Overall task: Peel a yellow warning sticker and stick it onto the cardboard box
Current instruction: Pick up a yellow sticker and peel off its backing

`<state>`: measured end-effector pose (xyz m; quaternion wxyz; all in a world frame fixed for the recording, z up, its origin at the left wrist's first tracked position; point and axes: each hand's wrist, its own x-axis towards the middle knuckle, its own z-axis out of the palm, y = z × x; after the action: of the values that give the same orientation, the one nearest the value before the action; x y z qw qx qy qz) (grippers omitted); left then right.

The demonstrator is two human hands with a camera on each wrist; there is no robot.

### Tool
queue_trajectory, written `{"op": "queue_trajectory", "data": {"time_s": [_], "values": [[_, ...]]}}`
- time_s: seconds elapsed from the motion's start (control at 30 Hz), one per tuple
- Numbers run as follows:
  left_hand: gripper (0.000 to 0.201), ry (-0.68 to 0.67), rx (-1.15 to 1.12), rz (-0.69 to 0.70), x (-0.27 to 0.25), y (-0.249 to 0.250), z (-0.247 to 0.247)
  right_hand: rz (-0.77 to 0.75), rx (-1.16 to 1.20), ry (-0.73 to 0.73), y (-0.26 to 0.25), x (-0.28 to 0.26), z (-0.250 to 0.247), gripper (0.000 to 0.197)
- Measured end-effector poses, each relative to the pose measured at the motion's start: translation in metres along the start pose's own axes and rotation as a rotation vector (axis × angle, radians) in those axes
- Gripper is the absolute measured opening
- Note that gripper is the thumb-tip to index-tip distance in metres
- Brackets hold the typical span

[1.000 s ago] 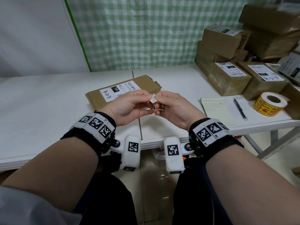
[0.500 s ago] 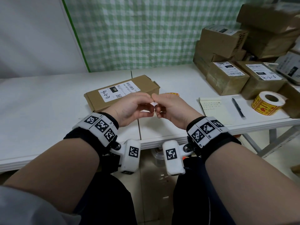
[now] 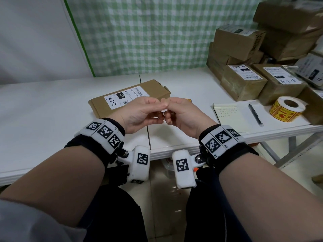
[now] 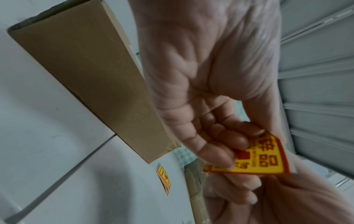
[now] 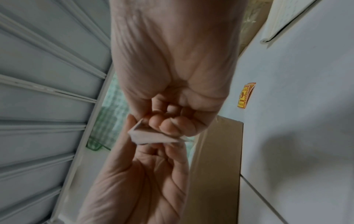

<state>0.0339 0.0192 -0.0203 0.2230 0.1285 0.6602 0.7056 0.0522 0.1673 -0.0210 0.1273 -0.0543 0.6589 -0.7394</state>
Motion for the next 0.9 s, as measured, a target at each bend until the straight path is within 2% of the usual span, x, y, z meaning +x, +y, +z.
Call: {"op": "queue_trajectory", "data": {"time_s": [0.1, 0.27, 0.33, 0.4, 0.47, 0.5, 0.6, 0.67, 0.73, 0.77, 0.83, 0.9], "values": [[0.041, -0.003, -0.055, 0.003, 0.001, 0.002, -0.001, -0.009, 0.098, -0.018, -0.002, -0.003, 0.0, 0.022], [0.069, -0.082, -0.219, 0.017, 0.005, 0.0, -0.004, -0.027, 0.229, -0.036, -0.005, -0.005, -0.001, 0.021], [0.074, -0.124, -0.303, 0.042, 0.005, -0.002, -0.003, -0.038, 0.257, -0.053, -0.005, -0.005, -0.002, 0.022], [0.064, -0.154, -0.376, 0.064, 0.006, -0.003, -0.002, -0.052, 0.289, -0.061, -0.004, -0.005, -0.003, 0.025], [0.037, -0.194, -0.412, 0.089, 0.005, -0.003, 0.001, -0.069, 0.33, -0.068, -0.003, -0.005, -0.003, 0.024], [0.031, -0.2, -0.423, 0.097, 0.004, -0.002, 0.003, -0.075, 0.353, -0.072, -0.003, -0.005, -0.003, 0.023], [0.036, -0.193, -0.451, 0.087, 0.004, -0.001, 0.004, -0.068, 0.379, -0.052, -0.004, -0.005, -0.004, 0.021], [0.042, -0.155, -0.379, 0.077, 0.004, -0.001, 0.005, -0.038, 0.306, -0.016, -0.006, -0.006, -0.006, 0.021], [0.015, -0.094, -0.255, 0.039, 0.003, 0.0, 0.005, 0.031, 0.175, 0.013, -0.009, -0.007, -0.008, 0.026], [0.011, -0.059, -0.189, 0.022, 0.002, 0.0, 0.005, 0.068, 0.094, 0.025, -0.01, -0.007, -0.008, 0.03], [0.016, -0.033, -0.078, 0.001, 0.0, 0.0, 0.006, 0.097, -0.05, 0.039, -0.011, -0.007, -0.007, 0.034], [0.013, -0.022, -0.052, -0.001, -0.001, 0.0, 0.007, 0.083, -0.1, 0.038, -0.011, -0.007, -0.007, 0.031]]}}
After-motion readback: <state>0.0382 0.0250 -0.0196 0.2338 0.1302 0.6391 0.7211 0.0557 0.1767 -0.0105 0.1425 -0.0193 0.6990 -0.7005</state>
